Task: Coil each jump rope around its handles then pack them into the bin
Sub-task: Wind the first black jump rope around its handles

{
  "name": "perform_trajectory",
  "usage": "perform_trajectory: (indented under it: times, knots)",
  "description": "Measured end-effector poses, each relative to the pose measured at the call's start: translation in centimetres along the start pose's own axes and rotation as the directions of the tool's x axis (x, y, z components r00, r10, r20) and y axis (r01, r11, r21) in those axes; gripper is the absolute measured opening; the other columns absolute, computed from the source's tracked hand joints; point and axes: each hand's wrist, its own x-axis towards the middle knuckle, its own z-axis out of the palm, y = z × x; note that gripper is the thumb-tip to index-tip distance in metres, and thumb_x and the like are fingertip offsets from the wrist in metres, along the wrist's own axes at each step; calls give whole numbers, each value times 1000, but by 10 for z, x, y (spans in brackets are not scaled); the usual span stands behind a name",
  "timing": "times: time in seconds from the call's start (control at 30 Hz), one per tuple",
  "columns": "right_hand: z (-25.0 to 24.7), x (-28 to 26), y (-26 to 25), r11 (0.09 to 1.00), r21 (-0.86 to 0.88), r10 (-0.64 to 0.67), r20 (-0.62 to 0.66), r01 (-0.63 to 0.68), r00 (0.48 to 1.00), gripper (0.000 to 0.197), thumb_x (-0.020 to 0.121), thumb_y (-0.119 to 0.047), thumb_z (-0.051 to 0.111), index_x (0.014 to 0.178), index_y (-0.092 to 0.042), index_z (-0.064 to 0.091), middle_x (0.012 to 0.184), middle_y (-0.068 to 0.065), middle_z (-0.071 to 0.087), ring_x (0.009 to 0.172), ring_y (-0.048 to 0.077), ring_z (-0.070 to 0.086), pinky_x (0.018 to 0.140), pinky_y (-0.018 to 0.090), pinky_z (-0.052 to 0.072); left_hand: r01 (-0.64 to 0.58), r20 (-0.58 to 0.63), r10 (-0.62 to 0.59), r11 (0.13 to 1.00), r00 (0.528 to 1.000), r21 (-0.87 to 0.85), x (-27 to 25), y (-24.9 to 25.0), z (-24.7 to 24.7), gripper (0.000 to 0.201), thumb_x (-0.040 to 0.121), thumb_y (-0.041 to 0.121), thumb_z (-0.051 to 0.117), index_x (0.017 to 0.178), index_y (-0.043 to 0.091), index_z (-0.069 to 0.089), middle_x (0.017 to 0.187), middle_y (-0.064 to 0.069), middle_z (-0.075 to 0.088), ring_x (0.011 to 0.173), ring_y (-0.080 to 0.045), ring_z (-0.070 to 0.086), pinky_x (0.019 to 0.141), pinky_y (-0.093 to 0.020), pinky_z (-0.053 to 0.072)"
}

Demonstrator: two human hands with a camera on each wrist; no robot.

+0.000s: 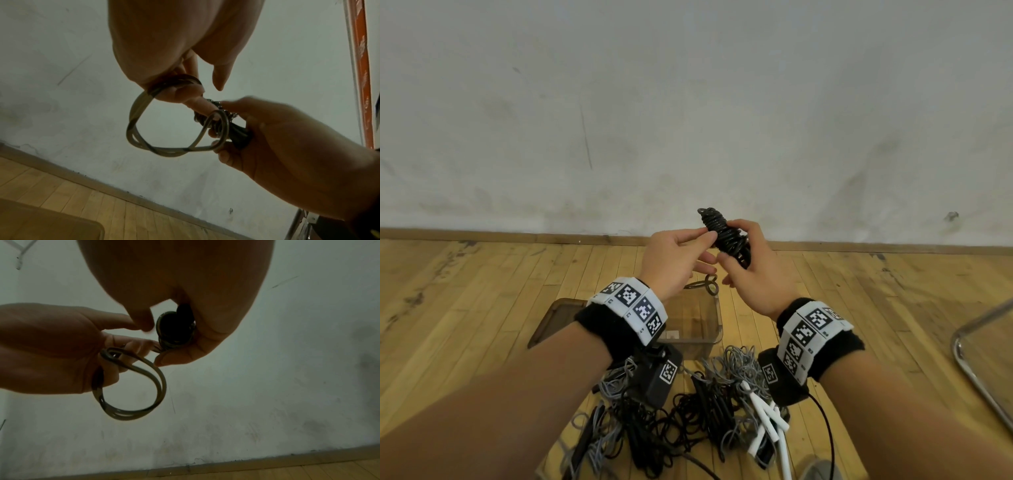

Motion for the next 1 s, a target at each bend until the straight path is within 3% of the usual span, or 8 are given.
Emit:
perform_trajectory:
  times: [0.13,0.27,0.33,0.47,0.63,0.8,0.87,1.0]
  knots:
    - [2,0,0,995,97,-6,-7,6,1000,38,106,-18,48,142,-25,40,109,1,66,69,15,72,65,27,60,26,17,-26,1000,1000,-11,-1,-2,-1,37,96,37,68,129,21,69,85,-3,79,75,-20,77,55,-19,43]
    - [8,2,5,998,57,31,-38,-29,999,65,99,-24,61,155,-22,28,127,0,61,102,20,70,91,45,59,11,12,-11,1000,1000,-27,-1,-2,-1,38,96,36,68,130,21,65,87,-6,79,73,-21,77,49,-12,44]
    - [6,4,7,999,33,16,-57,-14,998,58,95,-29,67,147,-20,43,126,-1,62,107,16,66,96,44,55,6,6,-6,999,1000,-32,-1,-2,-1,37,96,37,69,128,21,64,86,-7,79,73,-22,77,49,-14,44]
    - [1,-1,0,998,66,14,-55,-10,998,53,89,-29,76,134,-30,48,104,-12,62,91,1,62,77,21,52,-3,-1,3,1000,1000,-19,0,-6,0,34,92,47,70,117,25,64,82,-6,79,69,-21,76,53,-21,43]
    - [1,-3,-7,991,133,-2,23,-1,1000,56,90,-21,76,130,-29,38,90,-1,67,63,-2,62,58,12,46,-59,-4,59,997,998,45,2,-10,2,35,89,53,71,106,22,68,78,-4,78,61,-15,70,61,-27,53]
    - [-5,-3,-9,903,394,114,160,-169,981,50,98,-16,65,138,-25,38,96,9,71,77,18,71,62,29,55,-70,27,70,997,997,16,4,-7,1,32,93,46,69,109,18,70,81,-7,78,64,-15,71,60,-21,49]
    - [-5,-3,-10,864,439,154,232,-244,961,43,102,-20,58,142,-24,42,103,13,71,80,27,72,71,39,61,-66,43,67,998,997,-7,5,-8,2,33,94,44,69,108,14,71,82,-10,78,69,-20,72,68,-28,56]
    - [-7,-4,-6,923,345,94,228,-170,969,41,102,-27,59,141,-24,46,105,18,71,76,26,74,78,43,63,-72,82,71,997,994,6,8,-11,-1,40,91,51,69,105,15,75,86,-8,78,83,-24,74,83,-37,57]
